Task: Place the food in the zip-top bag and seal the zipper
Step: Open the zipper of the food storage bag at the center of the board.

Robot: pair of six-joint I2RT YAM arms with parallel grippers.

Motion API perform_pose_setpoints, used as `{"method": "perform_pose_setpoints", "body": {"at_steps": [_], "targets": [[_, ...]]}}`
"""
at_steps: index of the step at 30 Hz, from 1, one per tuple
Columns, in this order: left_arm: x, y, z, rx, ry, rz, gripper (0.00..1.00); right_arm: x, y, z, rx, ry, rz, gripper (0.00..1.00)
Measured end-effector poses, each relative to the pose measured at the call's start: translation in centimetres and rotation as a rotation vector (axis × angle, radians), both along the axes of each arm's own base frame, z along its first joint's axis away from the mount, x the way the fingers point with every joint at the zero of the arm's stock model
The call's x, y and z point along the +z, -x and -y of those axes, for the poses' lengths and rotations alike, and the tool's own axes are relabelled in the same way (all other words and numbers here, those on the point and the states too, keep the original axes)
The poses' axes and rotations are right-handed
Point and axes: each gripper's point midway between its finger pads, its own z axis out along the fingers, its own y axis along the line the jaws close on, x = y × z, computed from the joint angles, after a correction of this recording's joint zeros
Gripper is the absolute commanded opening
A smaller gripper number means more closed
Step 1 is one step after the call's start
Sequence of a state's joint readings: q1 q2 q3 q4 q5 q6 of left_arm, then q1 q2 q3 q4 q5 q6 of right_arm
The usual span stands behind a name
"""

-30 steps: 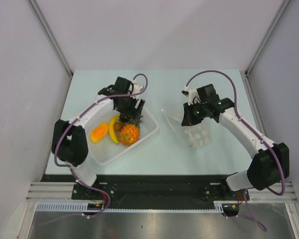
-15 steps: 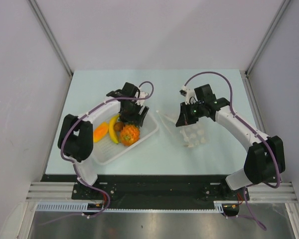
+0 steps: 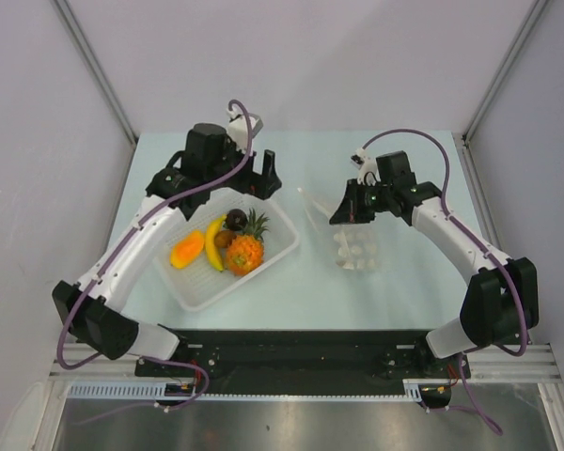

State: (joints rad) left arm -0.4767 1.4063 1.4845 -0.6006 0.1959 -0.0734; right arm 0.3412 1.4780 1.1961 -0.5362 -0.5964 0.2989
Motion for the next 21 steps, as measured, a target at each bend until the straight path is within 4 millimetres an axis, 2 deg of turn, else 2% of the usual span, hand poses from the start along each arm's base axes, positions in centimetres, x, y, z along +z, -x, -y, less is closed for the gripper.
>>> {"method": "perform_pose_setpoints", "body": {"at_steps": [1,3,8,12,16,19,20,21], "targets": [[0.3,0.2,0.9,-0.022,0.025,-0.002,0.99,0.4,-0.1,-0.2,-0.003,-0.016,0.0,0.0],[-0.7,0.9,3.0,-0.068,0.053,-0.053,0.98,1.1,-0.3,-0.7,-0.005,-0.043,0.004,0.0],[-7.1,1.6,8.0,-0.146,0.038,-0.264,0.92,1.9,-0.4,-1.5,-0.008,-0.077,0.006,0.0],[-10.7,1.7,10.4,-0.163,0.008,-0.36,0.77,2.1,-0.2,-2.1,0.004,-0.094,0.002,0.0],[-12.3,2.4,11.1,-0.17,-0.007,-0.396,0.7,2.5,-0.4,-2.2,0.002,-0.101,0.007,0.0],[-14.1,3.5,10.5,-0.166,-0.022,-0.435,0.44,2.5,-1.4,-1.1,-0.041,-0.102,0.013,0.0],[-15.0,4.0,10.0,-0.161,-0.032,-0.458,0.27,2.5,-1.9,-0.4,-0.063,-0.1,0.015,0.0],[-16.0,4.5,9.4,-0.155,-0.044,-0.483,0.18,2.6,-2.5,0.5,-0.091,-0.098,0.023,0.0]]}}
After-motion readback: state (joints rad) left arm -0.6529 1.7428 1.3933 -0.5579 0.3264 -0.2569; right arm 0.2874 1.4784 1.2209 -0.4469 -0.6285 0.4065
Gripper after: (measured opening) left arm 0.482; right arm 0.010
